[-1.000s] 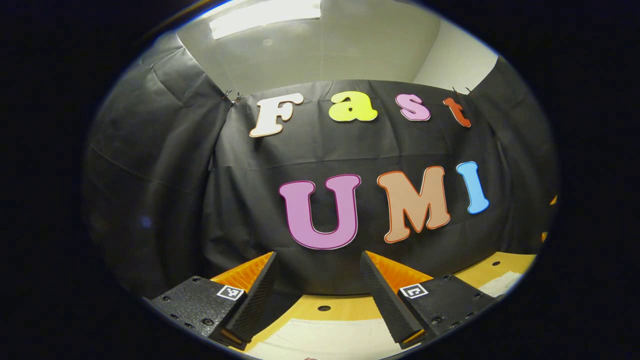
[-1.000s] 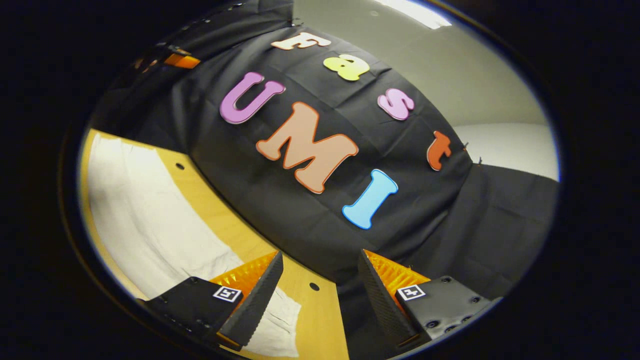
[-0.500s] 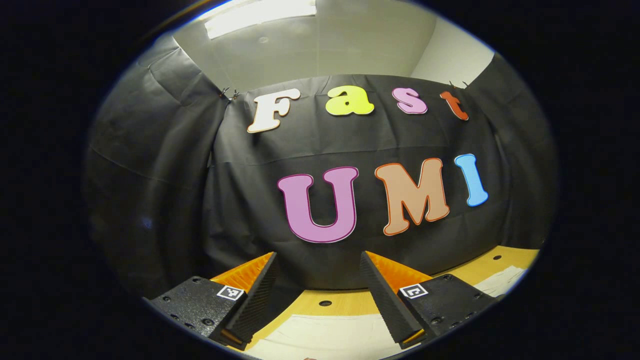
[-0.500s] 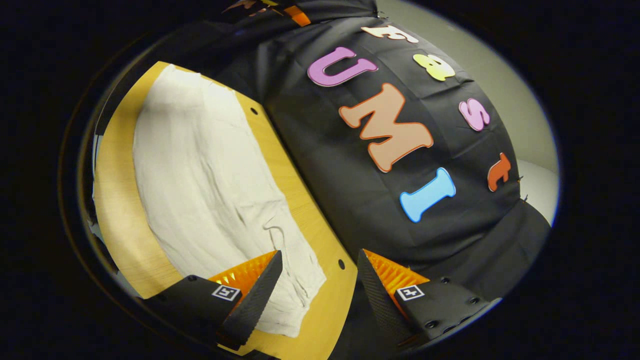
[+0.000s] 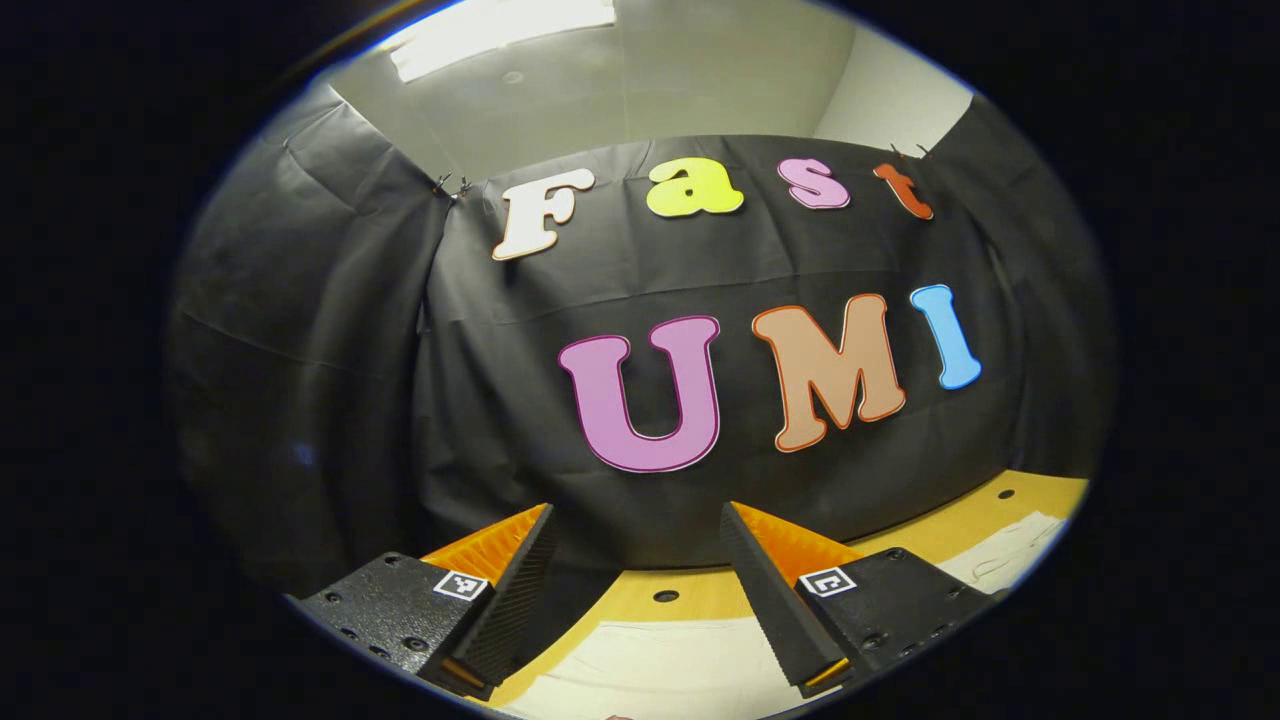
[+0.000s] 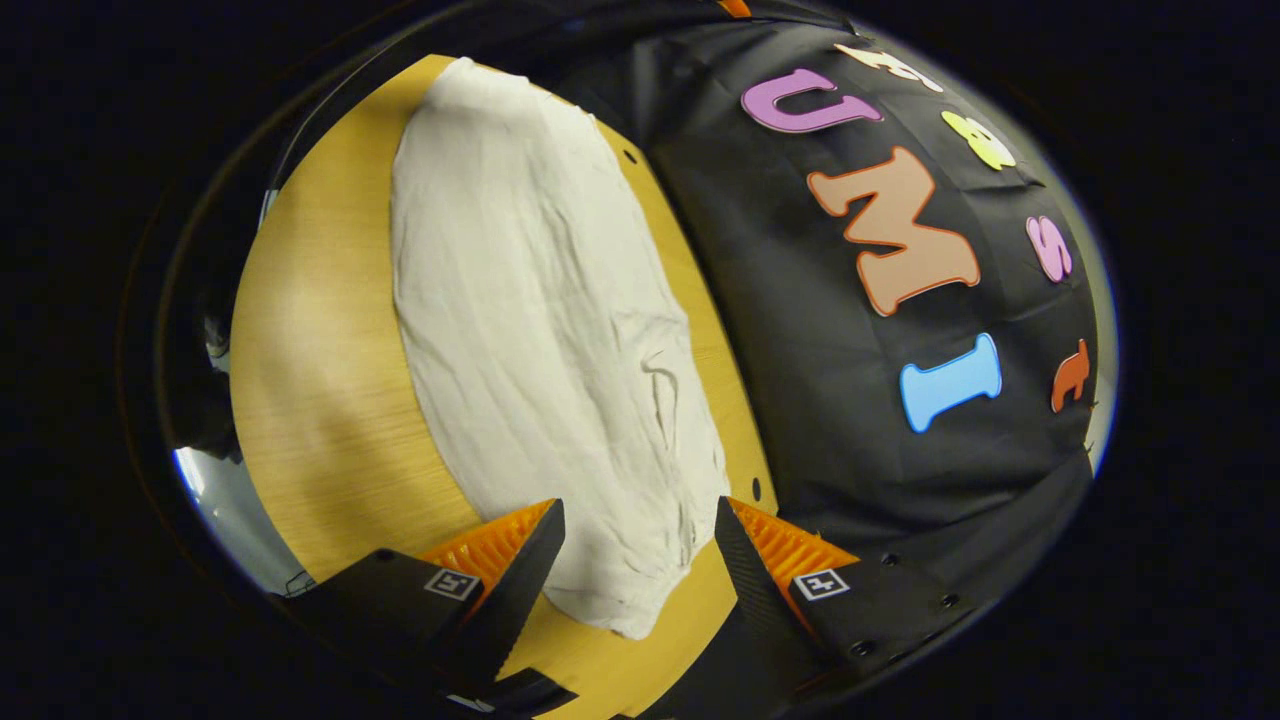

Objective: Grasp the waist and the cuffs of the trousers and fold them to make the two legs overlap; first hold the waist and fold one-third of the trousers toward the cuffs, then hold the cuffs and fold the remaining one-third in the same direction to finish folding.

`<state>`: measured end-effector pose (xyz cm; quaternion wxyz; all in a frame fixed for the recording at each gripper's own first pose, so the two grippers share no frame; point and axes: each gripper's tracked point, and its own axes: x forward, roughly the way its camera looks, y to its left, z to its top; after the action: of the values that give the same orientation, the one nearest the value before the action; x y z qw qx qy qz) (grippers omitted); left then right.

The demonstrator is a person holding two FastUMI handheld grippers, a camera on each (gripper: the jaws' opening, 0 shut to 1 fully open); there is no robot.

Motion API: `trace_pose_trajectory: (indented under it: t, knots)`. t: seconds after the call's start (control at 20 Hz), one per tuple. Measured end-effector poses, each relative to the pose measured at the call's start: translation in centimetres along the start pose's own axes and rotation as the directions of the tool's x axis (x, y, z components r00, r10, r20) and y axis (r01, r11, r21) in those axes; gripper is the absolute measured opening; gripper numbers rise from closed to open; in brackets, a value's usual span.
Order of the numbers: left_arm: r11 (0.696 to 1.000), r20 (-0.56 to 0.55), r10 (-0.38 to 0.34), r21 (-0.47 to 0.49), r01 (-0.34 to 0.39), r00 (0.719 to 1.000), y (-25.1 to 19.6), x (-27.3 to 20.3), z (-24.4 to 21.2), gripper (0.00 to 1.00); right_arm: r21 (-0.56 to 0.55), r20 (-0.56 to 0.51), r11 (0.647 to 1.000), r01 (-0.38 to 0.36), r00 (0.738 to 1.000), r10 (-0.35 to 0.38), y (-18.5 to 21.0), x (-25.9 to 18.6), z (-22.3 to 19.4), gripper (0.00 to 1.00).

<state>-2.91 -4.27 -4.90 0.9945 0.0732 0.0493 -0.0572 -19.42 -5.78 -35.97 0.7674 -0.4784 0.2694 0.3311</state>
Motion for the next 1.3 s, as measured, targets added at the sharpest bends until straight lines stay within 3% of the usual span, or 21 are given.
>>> trace_pose_trajectory:
  t: [0.35,0.6,0.7,0.8,0.9,1.0,1.05,1.15,1.2,1.25,1.3]
  knots:
    - [0.999,-0.018,-0.013,0.049,0.013,1.0,-0.1,0.3,-0.8,0.96,-0.067,-0.097,0.989,-0.134,0.987,0.127,3.9,0.8,-3.5,0.98]
    - [0.997,-0.025,-0.016,0.076,0.018,1.0,0.1,0.1,-1.1,0.96,-0.137,-0.094,0.983,-0.119,0.99,0.107,3.4,2.3,-3.3,0.92]
    - [0.996,-0.034,-0.014,0.082,0.017,0.999,0.2,0.2,-1.4,0.99,-0.107,-0.103,0.989,-0.106,0.99,0.095,3.0,2.9,-3.4,0.87]
    - [0.996,-0.041,-0.011,0.093,0.015,0.999,0.4,0.1,-1.7,0.96,-0.048,-0.124,0.994,-0.1,0.988,0.093,3.1,3.8,-3.5,0.87]
    - [0.994,-0.052,-0.012,0.105,0.018,0.999,0.5,0.1,-2.2,0.96,-0.014,-0.142,0.995,-0.096,0.985,0.093,3.5,4.4,-3.5,0.72]
    - [0.993,-0.058,-0.012,0.117,0.018,0.998,0.8,-0.2,-2.7,0.96,-0.052,-0.156,0.994,-0.099,0.984,0.09,4.8,4.7,-3.4,0.46]
    - [0.992,-0.063,-0.01,0.121,0.018,0.998,0.9,-0.3,-2.9,0.96,-0.113,-0.162,0.99,-0.087,0.984,0.068,5.1,4.8,-3.4,0.24]
    - [0.992,-0.079,-0.009,0.128,0.019,0.997,1.2,-0.5,-3.6,0.96,-0.173,-0.184,0.982,-0.069,0.982,0.036,5.2,4.5,-3.1,0.11]
    - [0.991,-0.088,-0.01,0.132,0.022,0.996,1.4,-0.5,-4.0,0.96,-0.12,-0.204,0.991,-0.063,0.978,0.038,5.0,5.1,-3.6,0.11]
    - [0.99,-0.098,-0.012,0.136,0.025,0.995,1.5,-0.8,-4.5,0.96,-0.048,-0.217,0.998,-0.049,0.976,0.038,4.6,4.8,-3.8,0.01]
    - [0.99,-0.108,-0.012,0.142,0.028,0.994,1.6,-1.0,-5.1,0.96,0.009,-0.228,0.999,-0.048,0.973,0.049,4.8,5.0,-3.5,0.07]
